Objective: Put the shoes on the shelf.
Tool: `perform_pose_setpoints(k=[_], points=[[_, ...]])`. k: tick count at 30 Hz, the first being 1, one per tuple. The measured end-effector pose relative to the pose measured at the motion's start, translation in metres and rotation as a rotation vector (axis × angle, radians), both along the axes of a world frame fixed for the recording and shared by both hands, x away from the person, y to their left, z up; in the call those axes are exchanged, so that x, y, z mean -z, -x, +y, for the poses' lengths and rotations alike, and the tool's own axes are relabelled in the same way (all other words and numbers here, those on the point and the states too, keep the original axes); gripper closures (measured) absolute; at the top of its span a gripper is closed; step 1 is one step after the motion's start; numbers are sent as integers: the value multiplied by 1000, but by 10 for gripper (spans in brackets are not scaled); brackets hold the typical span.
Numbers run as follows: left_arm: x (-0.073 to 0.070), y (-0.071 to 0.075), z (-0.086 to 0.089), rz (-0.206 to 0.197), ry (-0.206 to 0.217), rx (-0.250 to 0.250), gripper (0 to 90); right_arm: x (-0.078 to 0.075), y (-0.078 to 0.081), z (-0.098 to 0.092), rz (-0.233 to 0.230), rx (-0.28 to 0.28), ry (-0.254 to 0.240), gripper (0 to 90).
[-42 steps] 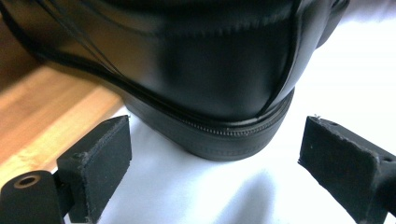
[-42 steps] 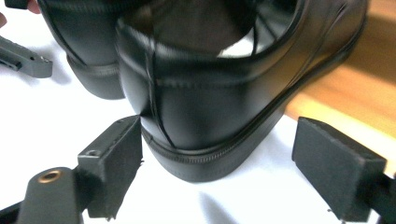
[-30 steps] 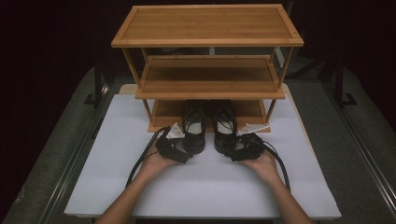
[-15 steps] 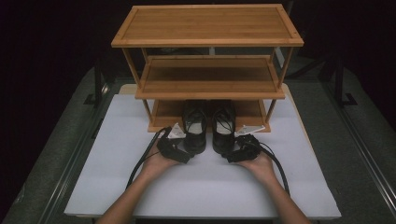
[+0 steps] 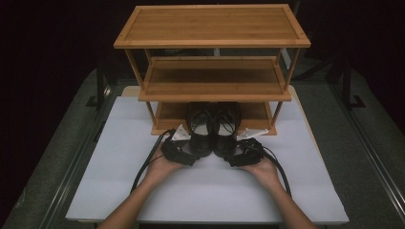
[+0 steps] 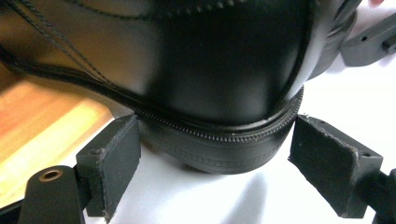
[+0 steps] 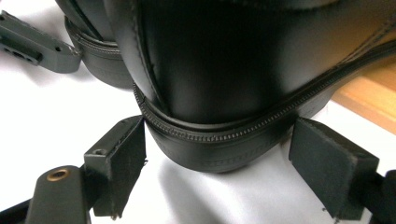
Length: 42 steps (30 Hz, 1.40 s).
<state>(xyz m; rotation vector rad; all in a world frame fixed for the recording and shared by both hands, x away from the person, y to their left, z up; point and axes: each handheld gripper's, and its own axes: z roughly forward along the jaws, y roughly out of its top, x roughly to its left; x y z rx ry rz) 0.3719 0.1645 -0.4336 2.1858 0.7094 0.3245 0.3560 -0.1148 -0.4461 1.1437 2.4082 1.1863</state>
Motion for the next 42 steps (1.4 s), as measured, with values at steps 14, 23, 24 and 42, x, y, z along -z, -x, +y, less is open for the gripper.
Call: perform_pose_setpoints(k=[14, 23, 24, 42], points=[[-14, -21, 0, 7, 43, -8, 167, -17, -19, -7, 5, 5, -59, 189], [-17, -43, -4, -5, 40, -27, 166, -16, -43, -7, -7, 44, -70, 188], [-17, -45, -4, -8, 34, -29, 166, -16, -45, -7, -9, 50, -71, 188], [2, -84, -13, -15, 3, -76, 166, -3, -80, 1, -70, 113, -14, 187]])
